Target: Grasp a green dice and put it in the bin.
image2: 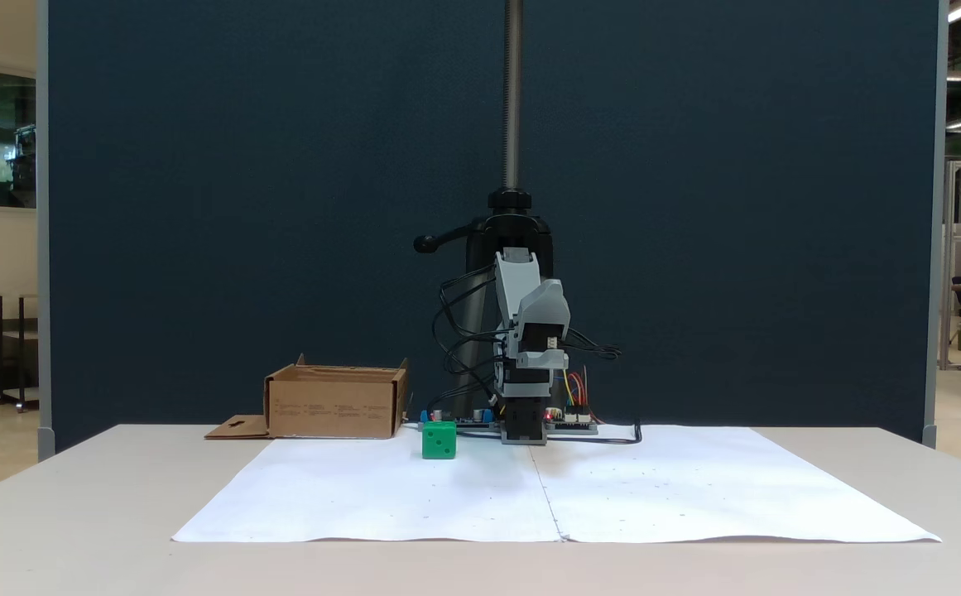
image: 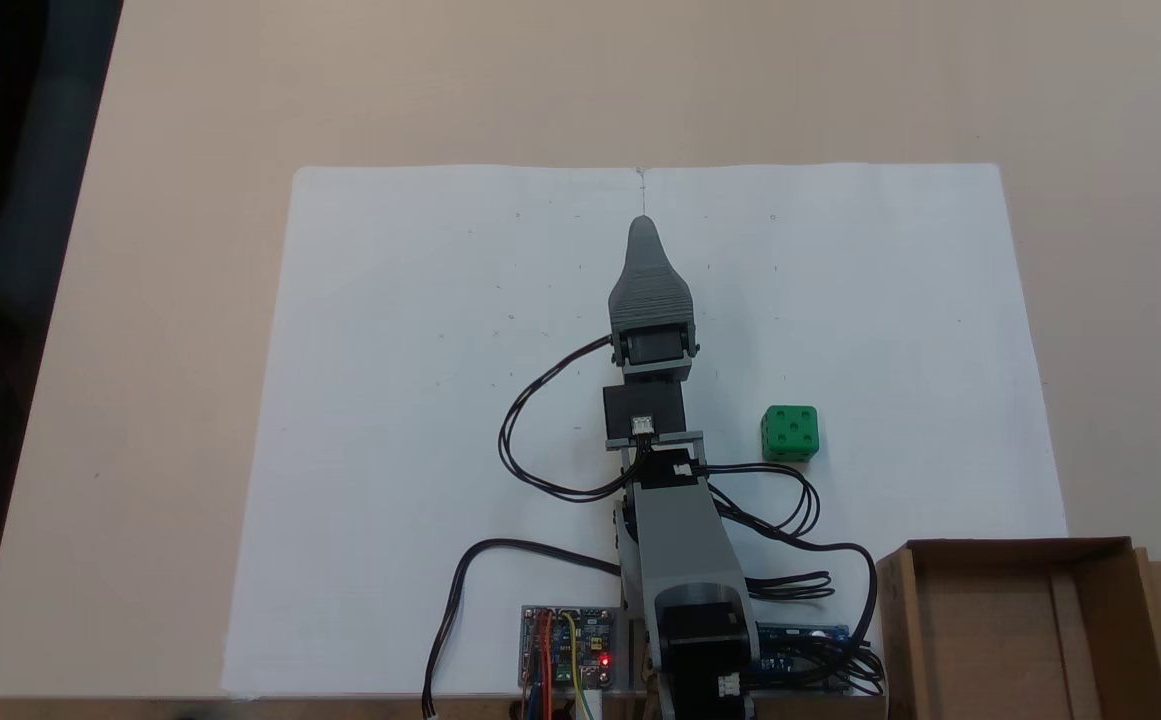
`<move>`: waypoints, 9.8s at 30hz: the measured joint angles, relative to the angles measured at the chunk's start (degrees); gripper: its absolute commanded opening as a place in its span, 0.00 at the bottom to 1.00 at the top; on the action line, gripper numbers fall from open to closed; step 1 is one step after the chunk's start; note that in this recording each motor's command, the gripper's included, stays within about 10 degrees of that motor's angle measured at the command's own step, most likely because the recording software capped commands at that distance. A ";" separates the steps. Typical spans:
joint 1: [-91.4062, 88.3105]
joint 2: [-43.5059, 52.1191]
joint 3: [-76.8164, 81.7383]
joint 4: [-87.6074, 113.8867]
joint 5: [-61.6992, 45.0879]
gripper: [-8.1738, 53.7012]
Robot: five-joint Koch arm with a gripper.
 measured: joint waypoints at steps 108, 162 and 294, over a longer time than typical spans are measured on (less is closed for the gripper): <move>66.80 -9.40 -66.27 136.32 -23.38 0.84; 51.77 -0.53 -39.99 123.84 -42.80 0.81; 54.76 -24.61 -41.04 106.96 -42.28 0.76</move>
